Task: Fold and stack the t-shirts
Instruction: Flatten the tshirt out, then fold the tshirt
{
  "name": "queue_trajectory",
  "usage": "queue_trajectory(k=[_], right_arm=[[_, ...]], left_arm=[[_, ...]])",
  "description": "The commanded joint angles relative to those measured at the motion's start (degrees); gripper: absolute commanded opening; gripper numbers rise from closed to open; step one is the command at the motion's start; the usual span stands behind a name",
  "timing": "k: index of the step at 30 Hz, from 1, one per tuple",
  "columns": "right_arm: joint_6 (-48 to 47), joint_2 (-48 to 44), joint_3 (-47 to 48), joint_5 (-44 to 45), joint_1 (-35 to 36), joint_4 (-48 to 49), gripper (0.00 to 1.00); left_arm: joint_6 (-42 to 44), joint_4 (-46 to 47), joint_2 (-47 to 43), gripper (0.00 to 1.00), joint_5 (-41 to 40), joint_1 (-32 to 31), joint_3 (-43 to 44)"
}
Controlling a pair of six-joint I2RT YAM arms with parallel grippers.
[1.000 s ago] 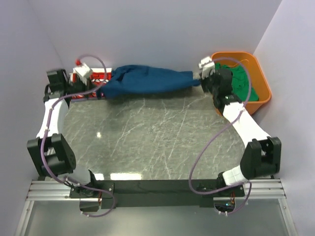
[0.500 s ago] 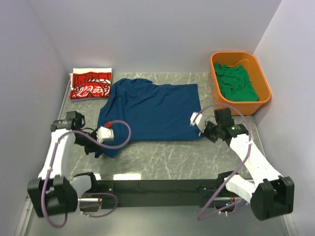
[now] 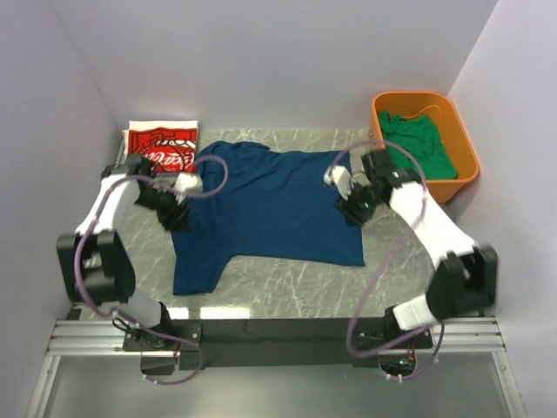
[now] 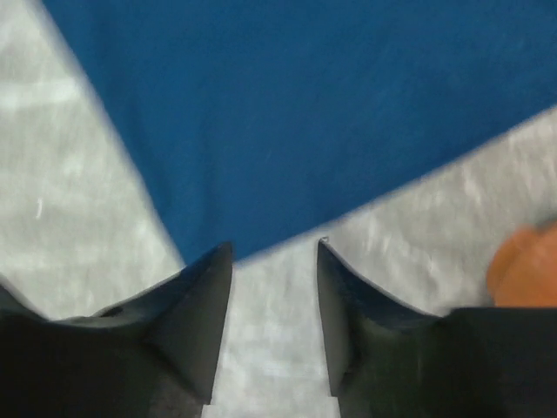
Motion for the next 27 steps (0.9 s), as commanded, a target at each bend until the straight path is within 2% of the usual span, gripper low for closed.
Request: queue_trajectory(k=[1, 2, 3, 5, 9, 13, 19, 25, 27], right_arm=[[12.43, 11.96, 7.09, -0.96, 0.21, 2.79, 0.45], [13.94, 16.95, 10.24, -0.52, 0.39, 3.49, 0.42], [16.39, 19.44, 12.01, 1.40, 0.48, 4.71, 0.38], [17.81, 25.67, 16.83, 1.86, 0.48, 4.99, 0.33], [19.84, 34.04, 22.57, 5.45, 1.18, 4.12, 0.30], [18.45, 37.21, 21.70, 8.36, 1.80, 3.24, 0.29], [14.05, 35.38, 13.10, 9.94, 2.41, -0.10, 0.29], [4.65, 25.47, 1.58, 7.14, 3.63, -7.39, 0.28], [0.18, 22.12, -0.27, 3.81, 3.82, -11.61, 0.28]], left_arm=[[-18.43, 17.69, 6.23, 0.52, 1.89, -4.42, 5.15], [-24.80, 21.20, 9.21, 0.48, -1.68, -5.13, 6.21], [-27.04, 26.72, 11.07, 0.48, -3.28, -5.83, 6.74], [-28.98, 27.82, 16.59, 0.42, -7.40, -7.15, 9.90], [-29.87, 28.36, 23.64, 0.36, -13.74, -9.09, 12.28], [-27.15, 25.90, 24.97, 0.30, -18.32, -9.79, 7.39], [-19.95, 18.79, 18.13, 0.21, -20.09, -9.97, -5.09], [-4.69, -1.06, 5.65, 0.18, -16.31, -10.15, -15.12], [-2.20, -7.29, 1.87, 0.19, -13.77, -9.71, -15.31]])
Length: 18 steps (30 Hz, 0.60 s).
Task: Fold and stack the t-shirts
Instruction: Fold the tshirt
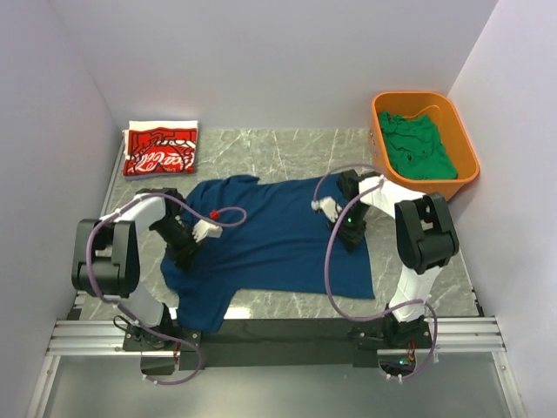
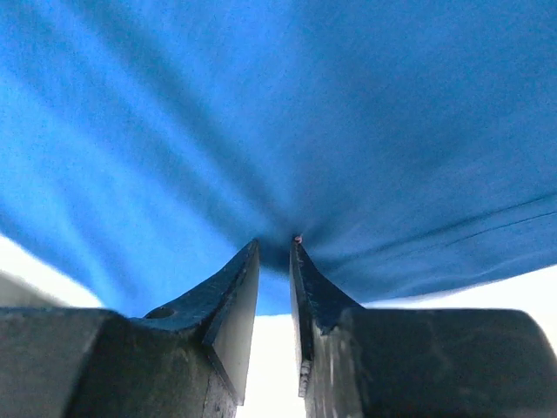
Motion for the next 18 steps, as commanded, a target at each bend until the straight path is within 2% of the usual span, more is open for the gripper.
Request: queue_trajectory(k=[1, 3, 4, 5, 8, 10, 11, 14, 18], right_arm=[[-8.69, -6.96, -2.01, -4.11, 0.19, -11.53, 0.31], [-8.62, -8.47, 1.15, -7.01, -0.86, -13.03, 0.36], [-7.39, -8.39, 5.78, -7.72, -1.57, -12.68, 0.41], [-5.55, -7.61, 8.35, -8.16, -2.97, -10.68, 0.42], [2.53, -3.04, 19.16, -7.99, -4.99, -5.50, 0.44], [7.80, 1.43, 26.26, -4.94, -5.00, -2.94, 0.43], [9.30, 3.19, 28.66, -3.87, -5.09, -0.92, 0.44], [13.79, 10.49, 37.98, 0.44, -5.18, 0.67, 0.44], [15.30, 16.39, 41.33, 5.27, -5.44, 6.03, 0.46]], left_arm=[[10.31, -16.85, -5.33, 0.23, 6.25, 0.87, 1.88], [9.71, -19.05, -4.03, 0.33, 11.09, 2.88, 7.41], [7.79, -19.15, -0.89, 0.44, 13.38, 4.20, 15.01], [5.77, -18.45, 1.06, 0.47, 18.01, 4.56, 19.26], [-4.85, -11.26, 9.50, 0.52, 23.31, 4.65, 36.14], [-15.62, -0.58, 12.93, 0.54, 23.33, 4.30, 44.39], [-18.21, 2.79, 16.34, 0.55, 22.55, 4.04, 46.62], [-24.29, 10.19, 23.47, 0.56, 18.77, 3.42, 54.09], [-30.10, 17.66, 29.63, 0.56, 14.99, -0.52, 59.38]])
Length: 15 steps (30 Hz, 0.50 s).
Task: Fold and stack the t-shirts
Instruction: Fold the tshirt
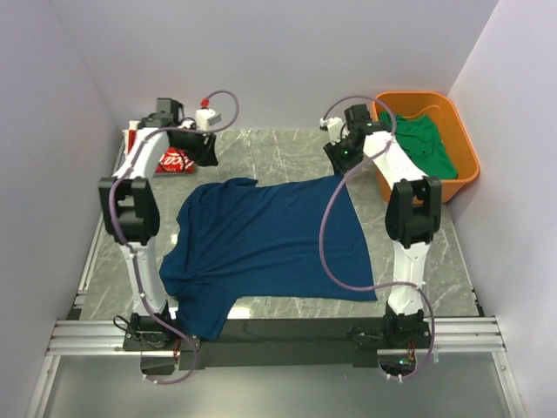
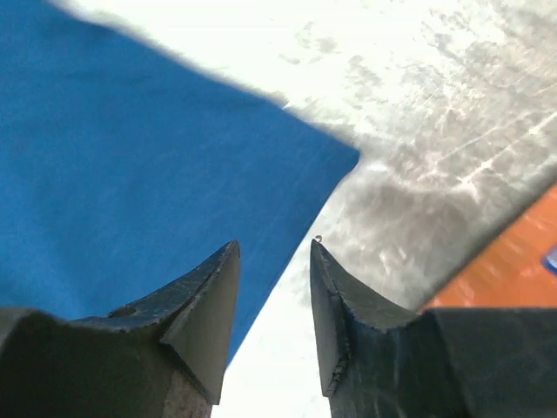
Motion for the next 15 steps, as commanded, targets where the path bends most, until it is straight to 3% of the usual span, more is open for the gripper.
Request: queue_trajectory(k=[1, 6, 15], right_arm=[[4.26, 5.72, 2.91, 5.95, -0.15, 4.40, 0.47], [5.49, 10.30, 4.24, 10.18, -0.41, 8.88, 0.54], [4.78, 11.45, 3.00, 10.80, -0.50, 10.03, 0.63]], left_arm=[[-9.97, 9.45, 4.92, 0.56, -4.00, -3.52, 3.58], [-14.55, 16.31, 7.82, 0.58, -7.44, -6.33, 3.32], [-11.48, 14.56, 11.87, 0.61, -7.72, -10.38, 1.74]])
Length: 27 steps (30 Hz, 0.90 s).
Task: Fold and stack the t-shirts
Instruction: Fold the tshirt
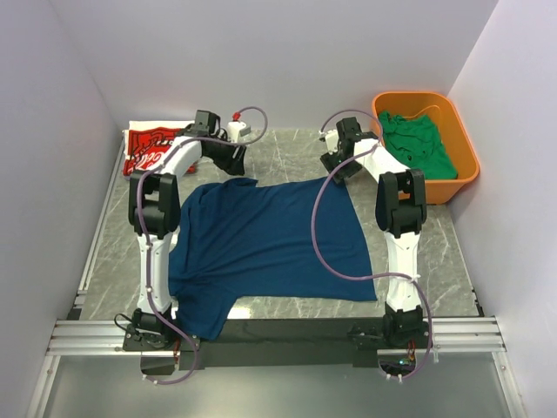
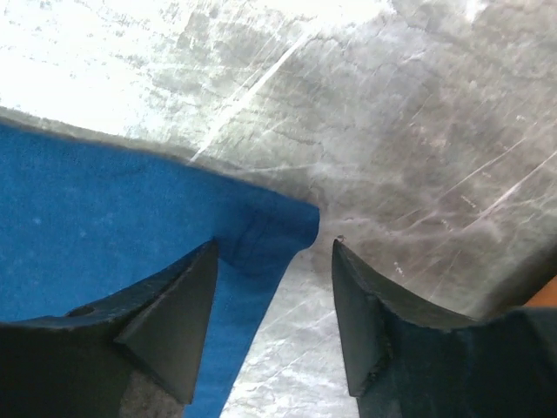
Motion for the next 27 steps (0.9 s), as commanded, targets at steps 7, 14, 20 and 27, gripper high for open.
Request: queue_trajectory(k=[7, 14, 20, 27], right_arm=[[1.95, 1.08, 5.13, -2.15, -0.42, 1.56, 0.71], [1.07, 5.91, 9.09, -5.14, -0.50, -0.91, 0.54], [-1.30, 6.98, 13.50, -7.16, -1.12, -5.22, 0.26], [-2.71, -0.40, 7.62, -8.57, -2.52, -3.21, 0.00]], left_arm=[[0.11, 0.99, 3.58, 0.64, -1.30, -2.33, 0.62], [1.07, -1.20, 5.16, 0.53, -2.35, -2.59, 1.41], [0.73, -5.78, 7.98, 0.32, -0.77, -2.42, 6.42], [-2.87, -1.13, 1.23, 0.01, -0.68, 0.92, 7.83]])
